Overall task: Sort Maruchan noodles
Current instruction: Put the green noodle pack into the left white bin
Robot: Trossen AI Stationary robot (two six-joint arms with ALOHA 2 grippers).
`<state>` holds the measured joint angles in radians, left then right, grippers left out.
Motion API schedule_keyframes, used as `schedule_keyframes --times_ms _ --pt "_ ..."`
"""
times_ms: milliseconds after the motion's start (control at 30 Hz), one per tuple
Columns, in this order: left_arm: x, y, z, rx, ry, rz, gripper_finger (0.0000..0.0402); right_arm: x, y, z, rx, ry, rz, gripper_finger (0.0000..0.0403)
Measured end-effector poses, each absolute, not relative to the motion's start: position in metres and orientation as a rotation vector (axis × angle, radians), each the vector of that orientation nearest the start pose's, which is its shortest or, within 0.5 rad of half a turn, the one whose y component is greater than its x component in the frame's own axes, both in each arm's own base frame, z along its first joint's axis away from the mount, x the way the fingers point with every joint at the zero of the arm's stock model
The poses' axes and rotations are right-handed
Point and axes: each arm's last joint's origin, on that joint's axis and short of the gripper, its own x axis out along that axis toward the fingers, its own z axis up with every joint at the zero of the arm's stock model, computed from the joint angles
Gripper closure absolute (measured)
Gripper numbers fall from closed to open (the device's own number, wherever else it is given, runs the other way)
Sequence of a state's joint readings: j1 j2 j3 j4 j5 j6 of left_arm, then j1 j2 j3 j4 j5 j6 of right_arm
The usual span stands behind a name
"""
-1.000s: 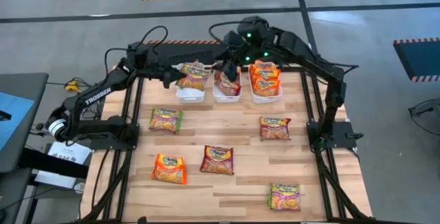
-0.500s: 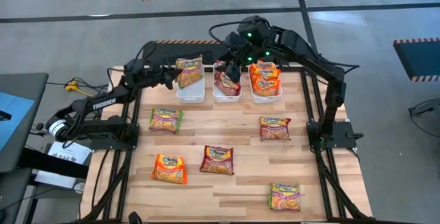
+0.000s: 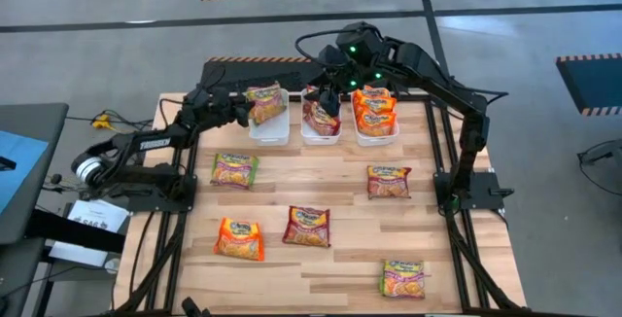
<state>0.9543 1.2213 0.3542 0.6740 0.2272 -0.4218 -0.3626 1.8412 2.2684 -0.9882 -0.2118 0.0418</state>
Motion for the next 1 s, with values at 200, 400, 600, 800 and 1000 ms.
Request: schedule_keyframes --times_ms 200,400,600,800,1000 --pt "0.146 0.194 0.174 -0.553 -0.079 0.719 0.0342 0.348 -0.125 0.463 0.203 0.539 -0.159 0.0154" --pt "0.151 0.198 0.157 -0.624 -0.043 0.685 0.0341 0.346 -0.125 0.46 0.212 0.569 -0.159 0.0154" --pt "0.151 0.202 0.148 -0.636 -0.032 0.774 0.0323 0.345 -0.124 0.459 0.217 0.587 -0.158 0.0154" --pt "0.151 0.201 0.147 -0.667 -0.029 0.764 0.03 0.346 -0.124 0.459 0.217 0.587 -0.158 0.0154" --pt "0.152 0.2 0.146 -0.671 -0.012 0.731 0.0254 0.346 -0.124 0.459 0.217 0.587 -0.158 0.0154"
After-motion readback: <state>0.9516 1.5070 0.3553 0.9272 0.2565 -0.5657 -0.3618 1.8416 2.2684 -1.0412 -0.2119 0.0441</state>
